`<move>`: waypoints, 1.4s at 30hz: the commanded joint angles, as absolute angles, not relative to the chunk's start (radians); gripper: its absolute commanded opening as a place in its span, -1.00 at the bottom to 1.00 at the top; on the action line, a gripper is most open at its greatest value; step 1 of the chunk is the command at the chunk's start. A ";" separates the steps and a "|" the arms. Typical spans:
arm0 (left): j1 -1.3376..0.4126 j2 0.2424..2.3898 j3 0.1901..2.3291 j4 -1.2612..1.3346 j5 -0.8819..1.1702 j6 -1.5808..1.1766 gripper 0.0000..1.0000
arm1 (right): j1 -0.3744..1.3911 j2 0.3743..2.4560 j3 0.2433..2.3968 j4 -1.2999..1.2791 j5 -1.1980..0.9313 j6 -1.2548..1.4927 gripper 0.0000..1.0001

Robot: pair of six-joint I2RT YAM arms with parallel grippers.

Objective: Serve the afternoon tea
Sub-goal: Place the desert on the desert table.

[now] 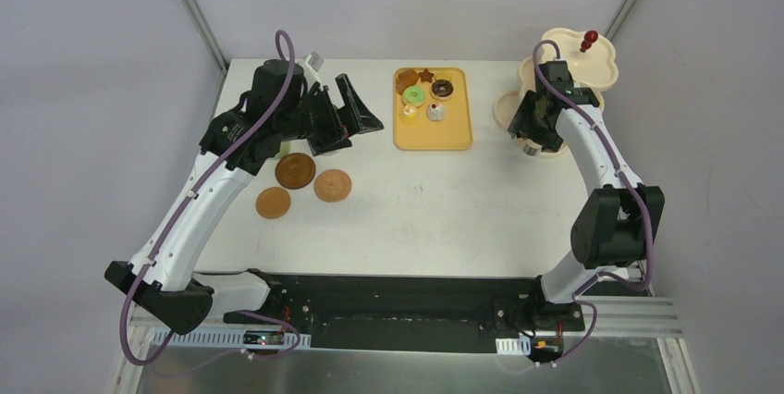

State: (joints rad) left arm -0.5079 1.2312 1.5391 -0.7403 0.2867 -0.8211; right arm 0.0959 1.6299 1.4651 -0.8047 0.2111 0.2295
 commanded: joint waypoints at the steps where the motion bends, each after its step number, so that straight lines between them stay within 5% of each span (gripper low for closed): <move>1: -0.495 1.236 1.573 -0.726 0.312 -0.799 0.94 | 0.066 1.587 1.463 -0.777 0.235 0.193 -1.00; 36: -0.494 1.230 1.555 -0.721 0.287 -0.825 0.93 | 0.012 1.726 1.415 -0.616 0.291 0.068 -1.00; 42: -0.494 1.229 1.552 -0.718 0.285 -0.828 0.93 | 0.013 1.709 1.381 -0.598 0.281 0.055 -0.61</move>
